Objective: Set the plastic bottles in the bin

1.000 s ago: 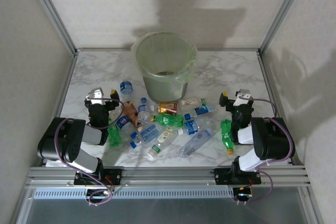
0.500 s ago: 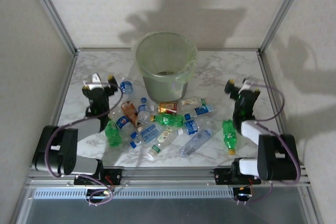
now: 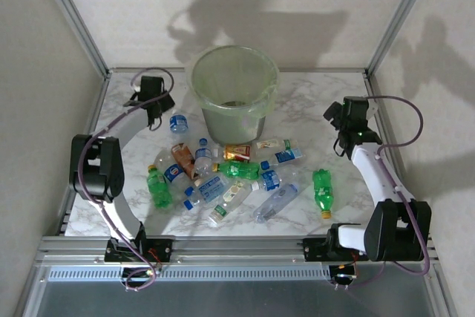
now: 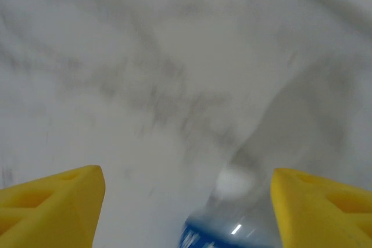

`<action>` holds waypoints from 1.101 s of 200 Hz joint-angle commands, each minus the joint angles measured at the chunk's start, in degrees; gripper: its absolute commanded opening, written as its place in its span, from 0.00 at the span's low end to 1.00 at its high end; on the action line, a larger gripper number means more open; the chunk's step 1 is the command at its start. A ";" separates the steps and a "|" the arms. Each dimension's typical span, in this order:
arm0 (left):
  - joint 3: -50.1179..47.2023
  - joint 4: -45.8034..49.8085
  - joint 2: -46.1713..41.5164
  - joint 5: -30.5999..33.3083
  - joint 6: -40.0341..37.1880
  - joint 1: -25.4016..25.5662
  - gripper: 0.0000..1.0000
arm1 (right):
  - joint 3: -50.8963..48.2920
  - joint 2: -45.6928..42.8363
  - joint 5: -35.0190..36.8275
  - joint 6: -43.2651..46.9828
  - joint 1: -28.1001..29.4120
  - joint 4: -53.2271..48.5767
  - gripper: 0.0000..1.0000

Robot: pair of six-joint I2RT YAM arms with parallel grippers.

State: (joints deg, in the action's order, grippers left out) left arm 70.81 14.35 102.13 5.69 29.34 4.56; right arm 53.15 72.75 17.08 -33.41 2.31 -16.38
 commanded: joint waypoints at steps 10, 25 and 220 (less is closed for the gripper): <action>-1.61 5.71 -3.59 -6.49 0.05 0.71 0.79 | 4.17 -0.85 -3.98 -0.96 1.15 -12.56 0.99; -1.40 6.18 -2.95 -7.78 -0.55 0.80 0.80 | 4.99 -0.89 -3.20 -1.25 1.95 -13.87 0.99; 1.44 4.27 8.18 -6.89 -1.56 4.53 0.67 | 6.70 -0.46 -9.53 -1.58 7.10 -12.86 0.93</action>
State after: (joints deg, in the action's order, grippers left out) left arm 70.50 18.55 109.51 -2.17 28.32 9.54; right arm 58.00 71.07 12.95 -35.97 8.95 -29.67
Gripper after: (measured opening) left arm 0.698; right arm 0.929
